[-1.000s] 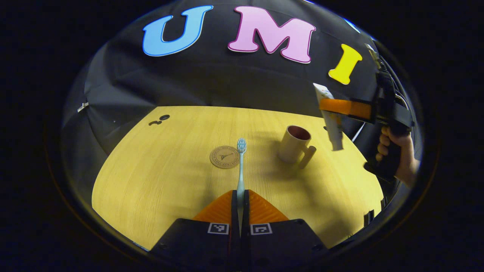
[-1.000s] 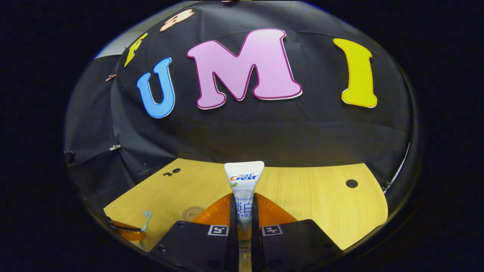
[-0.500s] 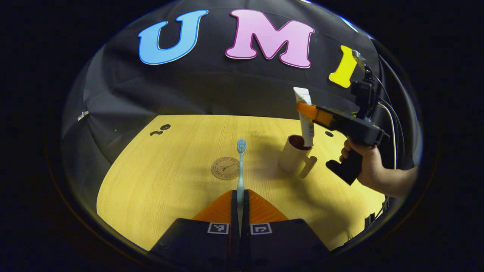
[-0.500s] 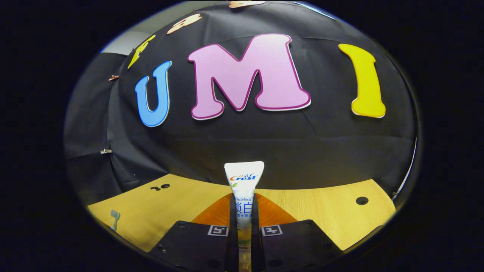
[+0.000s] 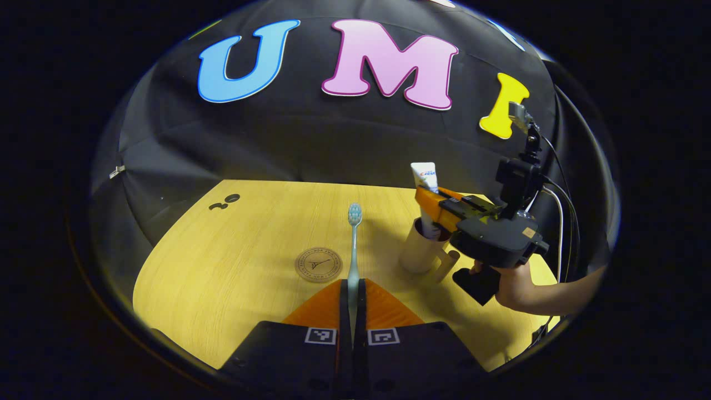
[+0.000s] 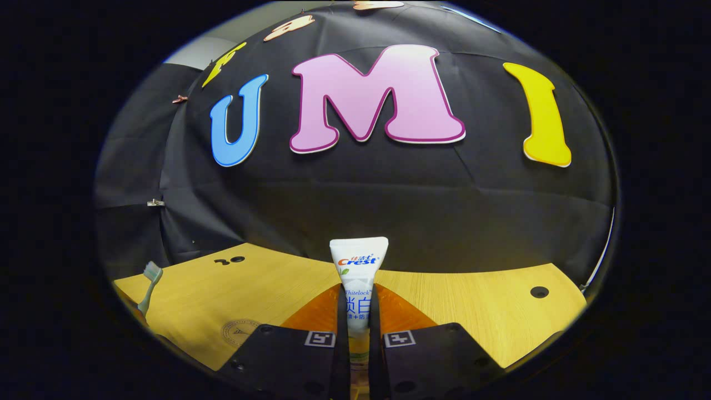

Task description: Put the toothbrush and toothpaste on the desktop into the cup, then pick up the cup and place it on the coaster on the desktop.

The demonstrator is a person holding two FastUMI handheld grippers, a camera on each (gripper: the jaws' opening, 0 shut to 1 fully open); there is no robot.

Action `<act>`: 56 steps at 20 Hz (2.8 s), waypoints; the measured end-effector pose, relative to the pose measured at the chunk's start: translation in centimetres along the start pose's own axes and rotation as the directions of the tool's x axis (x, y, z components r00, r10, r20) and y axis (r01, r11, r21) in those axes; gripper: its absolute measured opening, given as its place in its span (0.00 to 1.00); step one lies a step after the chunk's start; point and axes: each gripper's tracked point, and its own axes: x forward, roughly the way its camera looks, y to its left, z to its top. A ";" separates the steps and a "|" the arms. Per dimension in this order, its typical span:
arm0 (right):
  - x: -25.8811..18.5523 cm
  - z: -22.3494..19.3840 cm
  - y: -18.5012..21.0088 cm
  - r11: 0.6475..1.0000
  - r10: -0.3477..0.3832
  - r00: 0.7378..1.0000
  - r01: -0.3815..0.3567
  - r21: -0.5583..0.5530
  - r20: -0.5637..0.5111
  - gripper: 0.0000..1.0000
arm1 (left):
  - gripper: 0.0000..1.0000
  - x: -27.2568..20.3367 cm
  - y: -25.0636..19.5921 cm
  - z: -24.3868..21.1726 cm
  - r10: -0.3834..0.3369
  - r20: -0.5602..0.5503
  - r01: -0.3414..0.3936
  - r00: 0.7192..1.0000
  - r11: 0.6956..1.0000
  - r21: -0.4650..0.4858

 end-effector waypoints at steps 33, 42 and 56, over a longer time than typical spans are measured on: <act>-11.3 -2.8 -9.6 0.987 -0.158 0.983 0.158 0.000 -0.095 0.96 | 0.06 13.7 -12.5 12.6 -0.207 0.533 0.198 0.820 0.977 0.076; -11.5 -3.6 -9.5 0.987 -0.158 0.982 0.158 -0.003 -0.104 0.96 | 0.28 14.3 -13.6 9.4 -0.220 0.545 0.183 0.809 0.976 0.122; -9.4 -2.4 -4.0 0.994 -0.052 0.971 0.072 0.079 -0.233 0.97 | 0.98 2.7 -0.9 1.7 -0.045 0.410 0.027 0.911 0.998 0.050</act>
